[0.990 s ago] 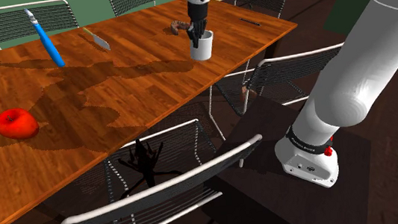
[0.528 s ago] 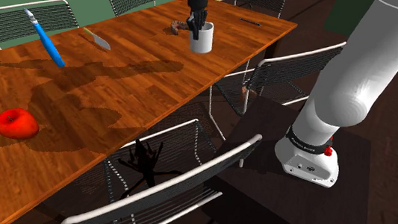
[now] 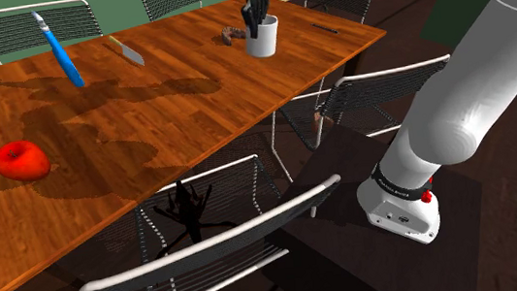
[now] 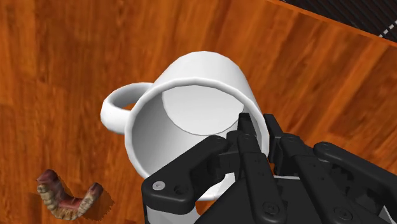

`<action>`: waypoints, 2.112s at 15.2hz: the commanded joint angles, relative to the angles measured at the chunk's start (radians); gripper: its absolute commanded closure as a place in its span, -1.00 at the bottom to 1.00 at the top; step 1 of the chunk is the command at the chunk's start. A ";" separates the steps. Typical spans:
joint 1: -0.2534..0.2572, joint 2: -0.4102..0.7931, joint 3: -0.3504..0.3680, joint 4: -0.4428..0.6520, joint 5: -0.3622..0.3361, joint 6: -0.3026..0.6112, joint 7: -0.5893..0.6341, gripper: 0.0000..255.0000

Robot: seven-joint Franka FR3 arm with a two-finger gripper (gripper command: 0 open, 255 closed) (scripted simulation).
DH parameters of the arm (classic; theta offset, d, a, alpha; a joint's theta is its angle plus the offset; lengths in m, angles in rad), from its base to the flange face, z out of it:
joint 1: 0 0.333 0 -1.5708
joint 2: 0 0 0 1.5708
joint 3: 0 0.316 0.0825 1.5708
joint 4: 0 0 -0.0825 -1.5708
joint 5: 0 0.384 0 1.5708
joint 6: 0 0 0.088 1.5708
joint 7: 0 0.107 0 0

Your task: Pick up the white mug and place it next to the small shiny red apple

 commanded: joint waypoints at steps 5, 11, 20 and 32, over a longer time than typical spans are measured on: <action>0.001 -0.013 0.001 0.069 -0.003 -0.081 0.002 1.00; 0.044 -0.012 0.054 0.086 0.000 -0.098 0.097 1.00; 0.142 0.049 0.166 0.156 0.009 -0.108 0.304 1.00; 0.278 0.248 0.287 0.408 -0.009 -0.162 0.563 1.00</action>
